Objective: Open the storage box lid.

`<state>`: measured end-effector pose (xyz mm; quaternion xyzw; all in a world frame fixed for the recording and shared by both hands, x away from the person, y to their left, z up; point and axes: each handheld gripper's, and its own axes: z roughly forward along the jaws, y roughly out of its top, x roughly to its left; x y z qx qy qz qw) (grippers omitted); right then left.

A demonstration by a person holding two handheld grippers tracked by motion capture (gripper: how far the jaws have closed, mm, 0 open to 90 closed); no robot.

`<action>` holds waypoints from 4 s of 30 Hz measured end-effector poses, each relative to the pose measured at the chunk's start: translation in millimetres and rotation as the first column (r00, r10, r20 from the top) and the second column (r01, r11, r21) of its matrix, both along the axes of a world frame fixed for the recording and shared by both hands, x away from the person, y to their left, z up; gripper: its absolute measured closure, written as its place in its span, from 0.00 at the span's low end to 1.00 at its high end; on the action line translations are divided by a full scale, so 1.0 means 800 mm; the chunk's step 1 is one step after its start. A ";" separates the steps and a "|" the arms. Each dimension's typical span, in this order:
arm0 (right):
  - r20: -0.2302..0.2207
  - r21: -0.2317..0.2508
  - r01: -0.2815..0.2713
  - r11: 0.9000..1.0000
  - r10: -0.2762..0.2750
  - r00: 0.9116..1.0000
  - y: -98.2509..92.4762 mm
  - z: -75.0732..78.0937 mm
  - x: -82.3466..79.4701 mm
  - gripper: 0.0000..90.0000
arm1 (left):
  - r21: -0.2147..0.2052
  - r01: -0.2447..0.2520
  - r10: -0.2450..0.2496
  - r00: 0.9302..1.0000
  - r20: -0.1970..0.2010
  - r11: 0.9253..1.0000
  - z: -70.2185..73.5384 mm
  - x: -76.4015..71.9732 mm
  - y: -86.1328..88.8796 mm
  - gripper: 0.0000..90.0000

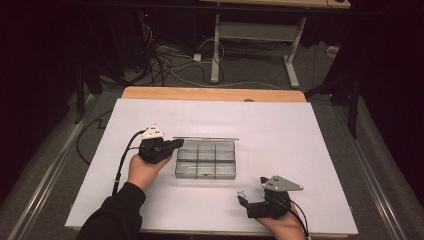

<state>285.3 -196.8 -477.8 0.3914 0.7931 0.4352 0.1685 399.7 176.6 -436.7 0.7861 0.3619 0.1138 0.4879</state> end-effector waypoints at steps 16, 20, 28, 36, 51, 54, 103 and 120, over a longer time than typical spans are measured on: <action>-0.007 -0.007 -0.003 1.000 0.003 1.000 0.001 0.000 0.001 0.00 | 0.001 -0.036 0.036 0.999 -0.019 0.999 -0.007 0.023 0.002 0.98; -0.007 -0.008 -0.005 1.000 0.005 1.000 0.001 -0.001 0.001 0.00 | 0.002 -0.044 0.044 0.999 -0.027 0.999 -0.010 0.026 0.001 0.98; -0.004 -0.009 -0.005 1.000 0.005 1.000 0.001 -0.001 0.001 0.01 | 0.024 -0.047 0.048 0.998 -0.037 0.999 -0.014 0.033 -0.001 0.98; -0.005 -0.009 -0.004 1.000 0.004 1.000 0.001 -0.001 0.000 0.01 | 0.036 -0.054 0.056 0.997 -0.047 0.998 -0.015 0.042 -0.005 0.98; -0.003 -0.009 -0.015 1.000 0.015 1.000 0.001 -0.001 0.000 0.01 | 0.050 -0.048 0.050 0.998 -0.037 0.998 -0.022 0.005 0.021 0.92; -0.009 -0.012 -0.015 1.000 0.014 1.000 0.002 -0.001 0.000 0.01 | 0.058 -0.053 0.055 0.998 -0.037 0.997 -0.028 -0.007 0.032 0.89; -0.003 -0.017 -0.021 1.000 0.021 1.000 0.005 0.001 -0.001 0.02 | 0.151 -0.008 0.009 1.000 -0.005 0.989 -0.057 -0.113 0.058 0.00; 0.040 -0.011 -0.007 1.000 0.007 0.999 -0.010 0.014 -0.014 0.30 | 0.085 -0.017 0.014 0.999 0.030 0.996 -0.059 -0.118 0.063 0.00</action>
